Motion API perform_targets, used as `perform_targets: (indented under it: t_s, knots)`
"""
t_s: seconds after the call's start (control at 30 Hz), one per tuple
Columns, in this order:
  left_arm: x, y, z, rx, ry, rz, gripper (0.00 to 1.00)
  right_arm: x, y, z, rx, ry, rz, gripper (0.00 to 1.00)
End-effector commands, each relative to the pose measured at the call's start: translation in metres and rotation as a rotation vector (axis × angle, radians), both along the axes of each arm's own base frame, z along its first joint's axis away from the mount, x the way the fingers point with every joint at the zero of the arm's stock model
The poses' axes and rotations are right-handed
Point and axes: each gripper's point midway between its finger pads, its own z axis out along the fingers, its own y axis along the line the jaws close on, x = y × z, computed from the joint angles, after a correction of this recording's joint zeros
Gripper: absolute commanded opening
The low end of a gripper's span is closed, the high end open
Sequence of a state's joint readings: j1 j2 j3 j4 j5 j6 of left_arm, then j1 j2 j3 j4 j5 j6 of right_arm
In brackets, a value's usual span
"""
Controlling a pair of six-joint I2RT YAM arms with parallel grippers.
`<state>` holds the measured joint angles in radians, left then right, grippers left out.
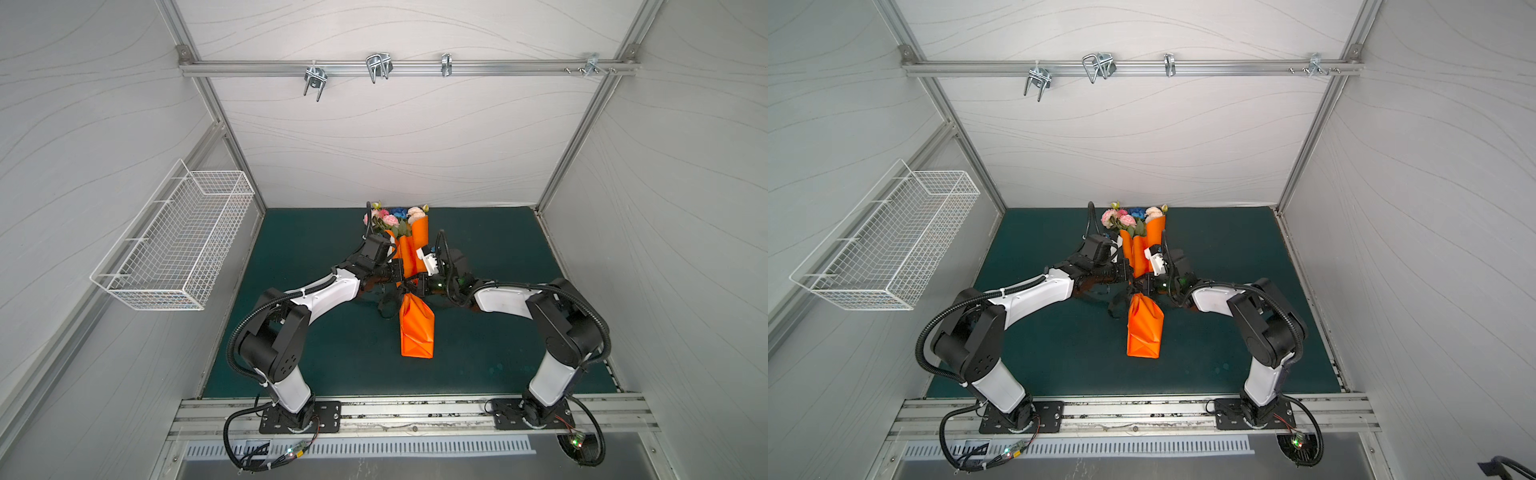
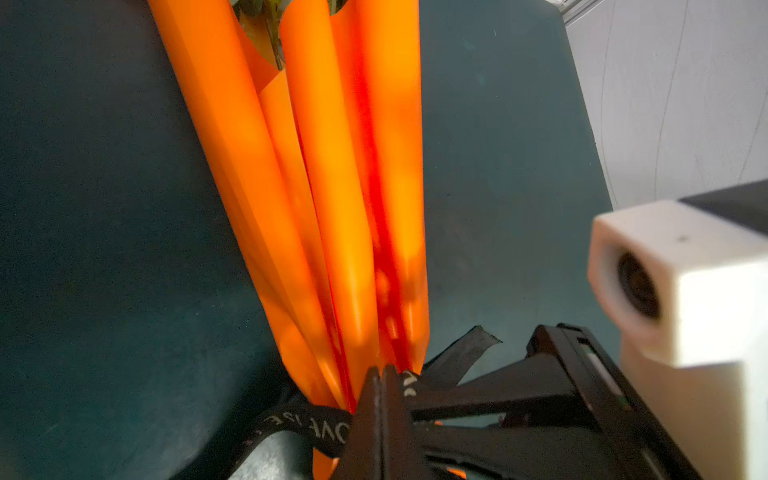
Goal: Tie the bouquet of fake flowers
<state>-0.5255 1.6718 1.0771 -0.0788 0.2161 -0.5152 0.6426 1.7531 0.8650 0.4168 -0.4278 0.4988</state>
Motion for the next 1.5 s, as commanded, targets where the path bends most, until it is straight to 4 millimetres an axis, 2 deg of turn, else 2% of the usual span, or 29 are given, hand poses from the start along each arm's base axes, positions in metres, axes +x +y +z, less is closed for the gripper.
perform_targets:
  t_s: [0.0,0.2,0.33,0.5,0.6,0.67,0.87,1.07,1.23,1.47]
  knots:
    - [0.014,-0.006,0.026,-0.028,-0.073,0.008,0.00,-0.011,-0.002,-0.007,-0.019,0.009,0.026,0.11]
    - [0.017,-0.012,0.032,-0.051,-0.092,-0.011,0.00,-0.017,-0.010,-0.010,-0.047,0.005,0.022,0.10]
    - [0.016,-0.026,0.044,-0.097,-0.139,-0.099,0.00,-0.016,-0.012,-0.006,-0.043,-0.002,0.017,0.10]
    - [0.006,-0.042,0.059,-0.090,-0.241,-0.281,0.00,-0.008,-0.032,0.024,0.001,-0.031,-0.024,0.11]
    - [0.000,-0.049,0.060,-0.074,-0.288,-0.387,0.00,-0.002,-0.051,0.042,0.033,-0.053,-0.063,0.12]
    - [0.001,-0.051,0.059,-0.065,-0.291,-0.412,0.00,-0.001,-0.057,0.051,0.043,-0.067,-0.061,0.14]
    - [0.001,-0.062,0.052,-0.092,-0.251,-0.468,0.00,-0.001,-0.055,0.054,0.032,-0.110,-0.034,0.18]
    - [0.002,-0.068,0.046,-0.106,-0.208,-0.487,0.00,0.000,-0.040,0.051,0.017,-0.133,-0.022,0.22]
    - [0.004,-0.070,0.044,-0.115,-0.189,-0.478,0.00,0.001,-0.029,0.048,-0.013,-0.150,-0.027,0.21]
    - [0.006,-0.073,0.049,-0.134,-0.198,-0.480,0.00,0.009,-0.030,0.042,-0.031,-0.134,-0.074,0.22]
